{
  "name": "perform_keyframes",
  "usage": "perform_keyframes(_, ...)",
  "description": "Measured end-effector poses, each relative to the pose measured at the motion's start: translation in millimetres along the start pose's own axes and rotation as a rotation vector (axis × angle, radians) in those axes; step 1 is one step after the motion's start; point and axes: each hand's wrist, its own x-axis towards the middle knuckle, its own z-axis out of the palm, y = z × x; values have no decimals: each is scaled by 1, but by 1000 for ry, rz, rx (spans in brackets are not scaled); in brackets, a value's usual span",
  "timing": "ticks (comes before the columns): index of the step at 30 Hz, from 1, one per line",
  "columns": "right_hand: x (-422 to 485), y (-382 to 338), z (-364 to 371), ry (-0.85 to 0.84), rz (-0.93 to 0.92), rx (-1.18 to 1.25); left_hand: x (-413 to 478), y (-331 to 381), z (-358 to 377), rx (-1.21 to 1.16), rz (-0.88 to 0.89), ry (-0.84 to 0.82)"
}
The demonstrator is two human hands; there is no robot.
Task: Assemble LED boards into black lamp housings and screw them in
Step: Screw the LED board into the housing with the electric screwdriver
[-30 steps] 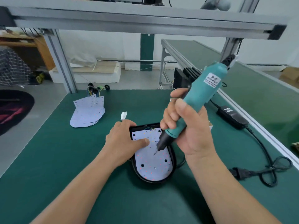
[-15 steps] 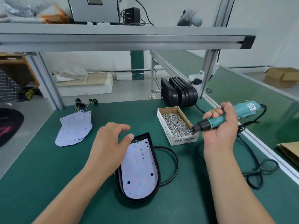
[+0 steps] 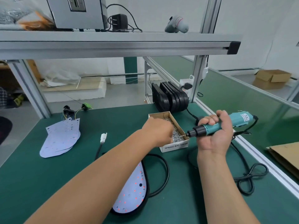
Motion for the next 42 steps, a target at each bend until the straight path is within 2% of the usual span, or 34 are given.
perform_keyframes(5,2,1,0,21,10,3,10,0,6,-81,-40,-79)
perform_keyframes(21,3,3,1,21,20,0,6,-11,13,-427,-112,0)
perform_keyframes(25,3,2,1,15,19,3,-4,-16,0,-535,-154,95)
perform_keyframes(26,3,2,1,14,18,-2,-8,-20,-6,-606,-186,141)
perform_keyframes(28,2,4,3,9,23,-15,-22,-29,-17,-933,-277,213)
perform_keyframes(30,-1,7,5,0,32,-28,-47,-39,-24,-1360,-343,209)
perform_keyframes(33,-10,14,10,-36,59,-54,-95,-56,-25,-1776,-367,172)
perform_keyframes(38,-33,31,25,-147,145,-94,-168,-68,-7,-2115,-428,139)
perform_keyframes(42,-59,47,36,-256,197,-135,-194,-64,5,-2158,-441,95)
